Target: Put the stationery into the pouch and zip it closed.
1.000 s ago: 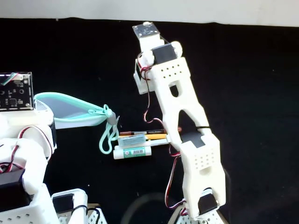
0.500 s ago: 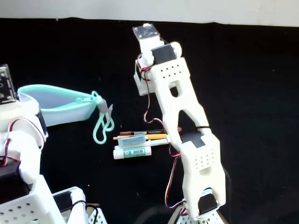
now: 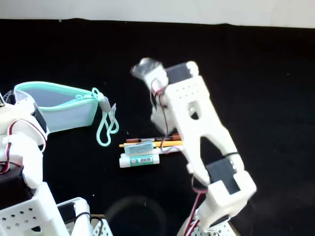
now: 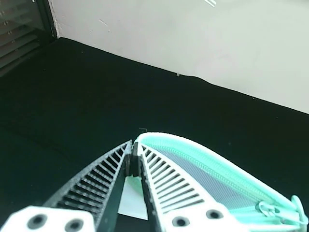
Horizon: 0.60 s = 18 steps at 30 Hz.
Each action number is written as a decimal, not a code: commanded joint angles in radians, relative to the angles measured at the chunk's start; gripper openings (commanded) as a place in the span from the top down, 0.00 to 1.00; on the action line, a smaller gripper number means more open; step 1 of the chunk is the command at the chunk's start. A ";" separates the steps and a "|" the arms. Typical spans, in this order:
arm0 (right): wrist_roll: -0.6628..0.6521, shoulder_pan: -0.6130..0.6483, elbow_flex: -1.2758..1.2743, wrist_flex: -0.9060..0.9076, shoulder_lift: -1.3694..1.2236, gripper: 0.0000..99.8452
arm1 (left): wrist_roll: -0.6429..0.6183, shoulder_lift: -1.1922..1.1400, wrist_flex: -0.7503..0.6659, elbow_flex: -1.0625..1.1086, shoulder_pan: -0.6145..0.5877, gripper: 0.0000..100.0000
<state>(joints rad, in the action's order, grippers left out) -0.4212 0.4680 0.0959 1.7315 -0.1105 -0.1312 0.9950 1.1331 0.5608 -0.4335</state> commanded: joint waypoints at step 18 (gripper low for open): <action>-0.315 0.318 -0.619 -0.588 0.231 0.77 | -0.006 -0.016 0.009 0.022 -0.070 0.99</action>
<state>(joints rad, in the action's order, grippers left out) -0.7173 0.7503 -0.5209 1.1761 0.0721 -0.1312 0.9966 1.1331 0.5623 -0.4749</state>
